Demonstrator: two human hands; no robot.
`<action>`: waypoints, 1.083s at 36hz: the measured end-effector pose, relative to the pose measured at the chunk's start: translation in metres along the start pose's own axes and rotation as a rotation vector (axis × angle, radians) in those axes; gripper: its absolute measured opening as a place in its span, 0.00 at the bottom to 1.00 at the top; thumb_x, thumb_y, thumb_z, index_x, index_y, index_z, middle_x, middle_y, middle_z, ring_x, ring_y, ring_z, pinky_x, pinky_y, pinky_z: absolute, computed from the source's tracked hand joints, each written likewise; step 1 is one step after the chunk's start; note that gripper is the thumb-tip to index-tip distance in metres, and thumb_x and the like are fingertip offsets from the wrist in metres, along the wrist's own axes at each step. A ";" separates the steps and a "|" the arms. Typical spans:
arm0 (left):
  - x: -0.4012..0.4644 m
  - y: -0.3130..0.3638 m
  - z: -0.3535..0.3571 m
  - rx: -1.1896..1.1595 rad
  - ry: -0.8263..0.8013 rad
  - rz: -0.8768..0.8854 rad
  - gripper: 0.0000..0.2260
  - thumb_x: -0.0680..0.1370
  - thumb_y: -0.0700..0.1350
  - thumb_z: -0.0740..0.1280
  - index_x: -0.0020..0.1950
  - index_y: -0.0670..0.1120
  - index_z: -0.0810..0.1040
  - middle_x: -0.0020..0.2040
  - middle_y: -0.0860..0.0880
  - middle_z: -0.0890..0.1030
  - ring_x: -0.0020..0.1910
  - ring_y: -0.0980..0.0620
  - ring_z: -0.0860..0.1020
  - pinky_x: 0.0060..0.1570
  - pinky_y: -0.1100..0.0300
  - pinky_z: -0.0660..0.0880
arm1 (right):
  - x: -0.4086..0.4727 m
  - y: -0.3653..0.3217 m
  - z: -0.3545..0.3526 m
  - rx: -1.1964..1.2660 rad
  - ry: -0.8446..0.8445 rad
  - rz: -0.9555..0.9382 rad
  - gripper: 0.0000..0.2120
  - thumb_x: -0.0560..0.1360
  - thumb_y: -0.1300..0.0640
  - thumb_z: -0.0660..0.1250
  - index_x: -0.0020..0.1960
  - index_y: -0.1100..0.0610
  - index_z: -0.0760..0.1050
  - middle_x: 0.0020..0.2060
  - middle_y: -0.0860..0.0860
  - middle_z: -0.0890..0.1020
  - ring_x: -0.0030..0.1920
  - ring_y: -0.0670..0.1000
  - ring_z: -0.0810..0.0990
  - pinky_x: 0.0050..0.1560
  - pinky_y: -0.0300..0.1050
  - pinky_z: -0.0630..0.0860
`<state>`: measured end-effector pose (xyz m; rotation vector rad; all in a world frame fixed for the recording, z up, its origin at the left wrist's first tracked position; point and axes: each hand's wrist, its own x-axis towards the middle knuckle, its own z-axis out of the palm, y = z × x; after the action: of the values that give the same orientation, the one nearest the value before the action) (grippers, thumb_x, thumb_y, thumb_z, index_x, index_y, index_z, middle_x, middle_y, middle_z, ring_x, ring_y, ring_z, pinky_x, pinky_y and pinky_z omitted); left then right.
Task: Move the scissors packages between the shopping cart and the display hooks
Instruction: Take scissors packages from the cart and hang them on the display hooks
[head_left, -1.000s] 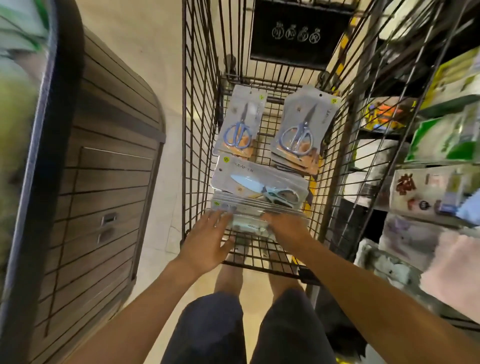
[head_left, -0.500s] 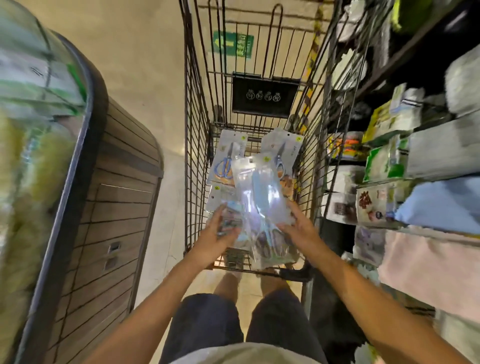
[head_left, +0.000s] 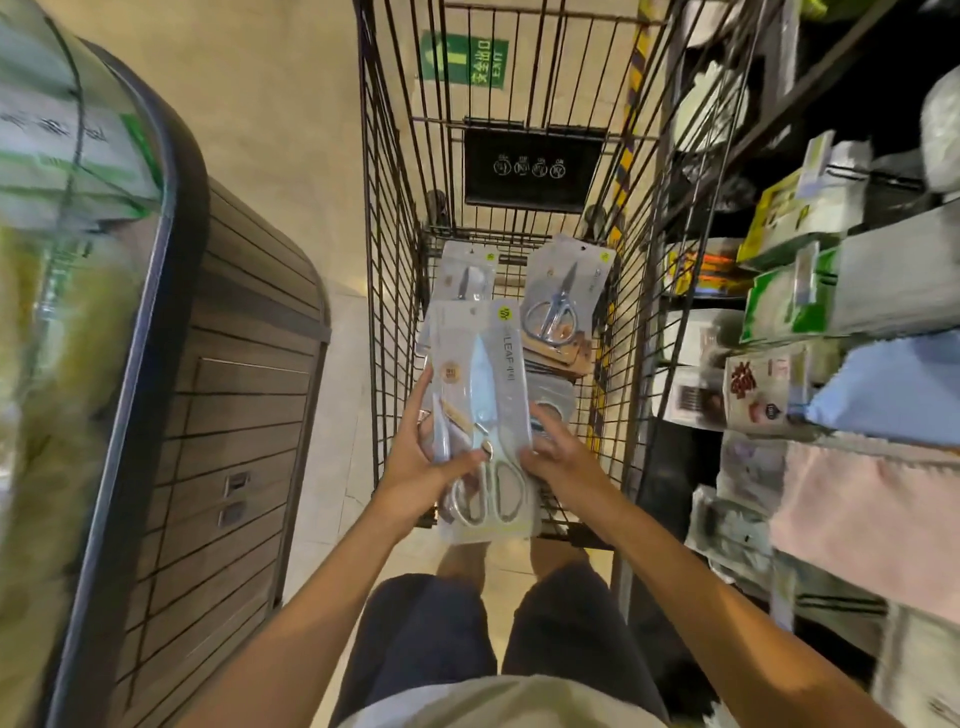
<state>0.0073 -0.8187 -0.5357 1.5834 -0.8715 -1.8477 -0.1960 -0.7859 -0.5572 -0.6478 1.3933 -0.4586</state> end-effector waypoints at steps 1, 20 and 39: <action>0.001 -0.002 -0.004 -0.005 0.002 -0.004 0.45 0.68 0.33 0.79 0.71 0.72 0.65 0.72 0.47 0.75 0.70 0.45 0.76 0.60 0.44 0.80 | 0.002 0.002 -0.003 -0.031 -0.010 0.003 0.27 0.81 0.61 0.65 0.76 0.43 0.64 0.57 0.50 0.85 0.54 0.47 0.85 0.57 0.48 0.82; 0.029 -0.041 -0.039 0.281 0.213 0.190 0.43 0.76 0.29 0.70 0.82 0.58 0.57 0.79 0.56 0.66 0.77 0.52 0.67 0.70 0.38 0.72 | 0.091 0.108 -0.012 -1.263 0.136 -0.300 0.29 0.70 0.62 0.76 0.69 0.61 0.74 0.62 0.60 0.80 0.60 0.62 0.79 0.59 0.56 0.77; 0.016 0.007 -0.033 0.300 0.253 0.228 0.41 0.76 0.31 0.72 0.82 0.56 0.58 0.78 0.58 0.66 0.76 0.59 0.66 0.74 0.48 0.69 | 0.071 0.063 -0.036 -1.025 -0.032 -0.144 0.26 0.79 0.53 0.69 0.76 0.49 0.69 0.57 0.56 0.84 0.50 0.55 0.85 0.48 0.48 0.81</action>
<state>0.0372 -0.8393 -0.5434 1.7645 -1.1968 -1.3718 -0.2268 -0.7898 -0.6541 -1.5745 1.5099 0.2070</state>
